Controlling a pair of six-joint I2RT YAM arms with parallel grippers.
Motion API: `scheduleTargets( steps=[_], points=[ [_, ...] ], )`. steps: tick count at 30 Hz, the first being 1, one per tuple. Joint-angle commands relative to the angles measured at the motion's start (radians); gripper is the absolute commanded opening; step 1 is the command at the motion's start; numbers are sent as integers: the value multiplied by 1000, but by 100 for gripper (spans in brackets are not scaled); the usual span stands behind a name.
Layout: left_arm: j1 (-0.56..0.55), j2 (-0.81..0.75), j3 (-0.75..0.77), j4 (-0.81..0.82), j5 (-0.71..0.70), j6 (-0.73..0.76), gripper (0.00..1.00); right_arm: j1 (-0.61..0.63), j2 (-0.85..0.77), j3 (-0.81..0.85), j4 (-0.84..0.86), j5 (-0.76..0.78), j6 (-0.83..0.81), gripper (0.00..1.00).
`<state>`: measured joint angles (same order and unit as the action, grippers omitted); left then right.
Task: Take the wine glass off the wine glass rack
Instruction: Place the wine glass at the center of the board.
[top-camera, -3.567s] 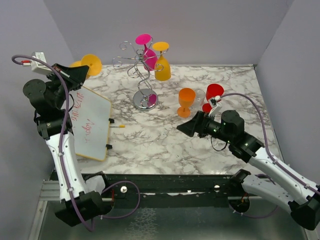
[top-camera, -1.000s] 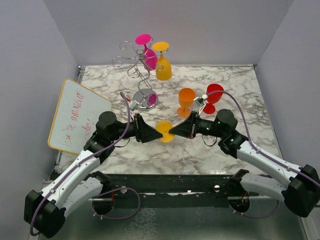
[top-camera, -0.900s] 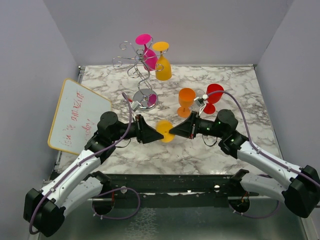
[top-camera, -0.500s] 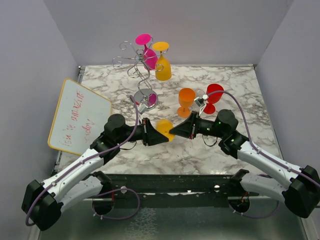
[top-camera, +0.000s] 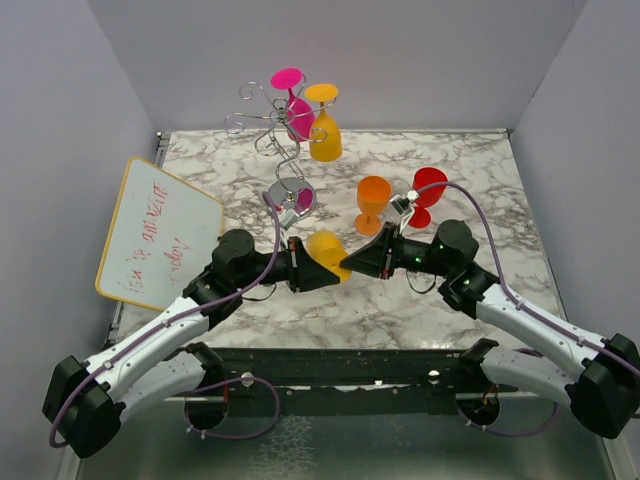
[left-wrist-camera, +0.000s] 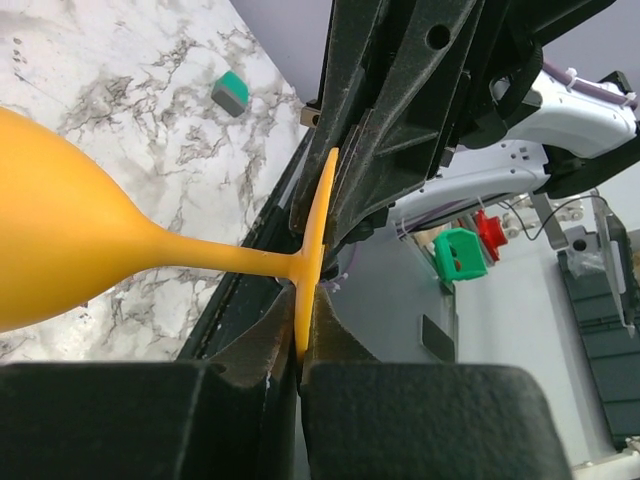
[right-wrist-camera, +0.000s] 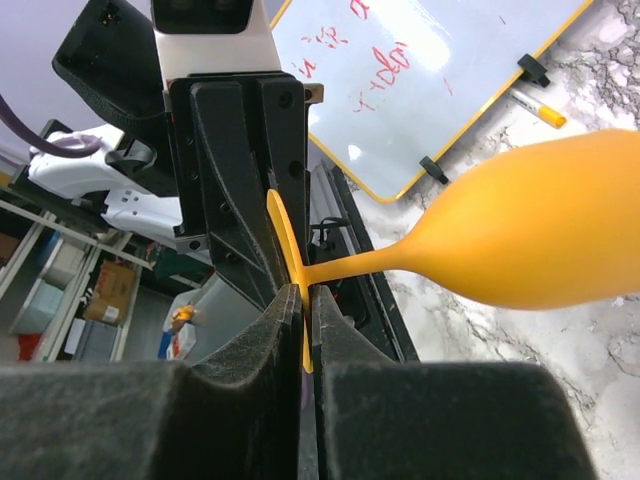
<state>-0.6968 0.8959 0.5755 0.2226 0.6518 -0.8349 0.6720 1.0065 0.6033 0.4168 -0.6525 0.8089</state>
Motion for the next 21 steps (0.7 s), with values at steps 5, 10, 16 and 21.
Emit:
scheduleTargets(
  steps=[5,10,16,21],
  points=[
    [-38,-11,19,9,-31,126,0,5,-17,39,-92,7,-42,28],
    [-57,-47,7,-7,-16,217,0,5,-26,113,-225,51,-102,56],
    [-61,-92,-6,-81,51,386,0,5,-62,189,-378,250,-134,81],
    [-61,-145,-52,-132,50,540,0,5,-85,257,-460,358,-158,89]
  ],
)
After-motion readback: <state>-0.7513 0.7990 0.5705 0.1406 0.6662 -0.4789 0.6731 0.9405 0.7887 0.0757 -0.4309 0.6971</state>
